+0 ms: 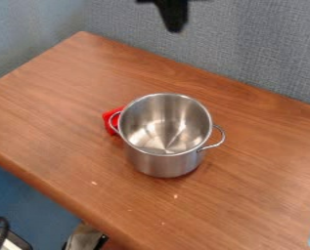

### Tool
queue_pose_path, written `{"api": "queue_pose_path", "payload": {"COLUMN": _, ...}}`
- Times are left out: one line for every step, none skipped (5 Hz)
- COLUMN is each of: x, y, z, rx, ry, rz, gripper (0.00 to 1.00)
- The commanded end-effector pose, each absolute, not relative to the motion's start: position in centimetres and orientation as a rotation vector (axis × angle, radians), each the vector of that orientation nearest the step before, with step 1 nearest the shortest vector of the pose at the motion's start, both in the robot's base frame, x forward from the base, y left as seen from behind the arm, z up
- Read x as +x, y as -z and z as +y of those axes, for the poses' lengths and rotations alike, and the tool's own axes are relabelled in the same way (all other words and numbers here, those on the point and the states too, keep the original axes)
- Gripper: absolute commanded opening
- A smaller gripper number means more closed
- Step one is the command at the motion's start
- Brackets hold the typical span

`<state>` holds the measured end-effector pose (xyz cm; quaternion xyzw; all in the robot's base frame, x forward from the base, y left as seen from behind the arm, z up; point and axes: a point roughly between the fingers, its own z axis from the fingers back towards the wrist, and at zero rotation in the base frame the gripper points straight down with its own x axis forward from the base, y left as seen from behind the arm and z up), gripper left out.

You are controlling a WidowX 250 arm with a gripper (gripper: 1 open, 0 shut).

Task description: Move the red object from the metal pot to the table

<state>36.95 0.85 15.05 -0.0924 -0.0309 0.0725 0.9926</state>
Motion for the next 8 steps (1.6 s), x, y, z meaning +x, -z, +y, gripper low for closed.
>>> {"api": "queue_pose_path", "payload": {"x": 35.9, "y": -13.9, "z": -1.3, "rx": -0.158, "ry": -0.142, "rz": -0.112, "gripper": 0.00}}
{"api": "queue_pose_path", "payload": {"x": 33.7, "y": -12.6, "z": -3.5, "rx": -0.170, "ry": -0.053, "rz": -0.082, "gripper": 0.00}}
{"api": "queue_pose_path", "payload": {"x": 32.4, "y": -11.4, "z": -4.6, "rx": -0.185, "ry": 0.010, "rz": -0.067, "gripper": 0.00}}
{"api": "queue_pose_path", "payload": {"x": 31.4, "y": -10.5, "z": -5.1, "rx": -0.198, "ry": 0.064, "rz": -0.061, "gripper": 0.00}}
{"api": "queue_pose_path", "payload": {"x": 30.0, "y": -10.7, "z": -5.8, "rx": -0.190, "ry": 0.104, "rz": -0.058, "gripper": 0.00}}
{"api": "queue_pose_path", "payload": {"x": 28.8, "y": -10.5, "z": -6.4, "rx": -0.179, "ry": 0.135, "rz": -0.049, "gripper": 0.00}}
{"api": "queue_pose_path", "payload": {"x": 28.1, "y": -10.4, "z": -7.4, "rx": -0.157, "ry": 0.207, "rz": -0.065, "gripper": 0.00}}
{"api": "queue_pose_path", "payload": {"x": 27.5, "y": -10.0, "z": -9.0, "rx": -0.133, "ry": 0.281, "rz": -0.078, "gripper": 0.00}}
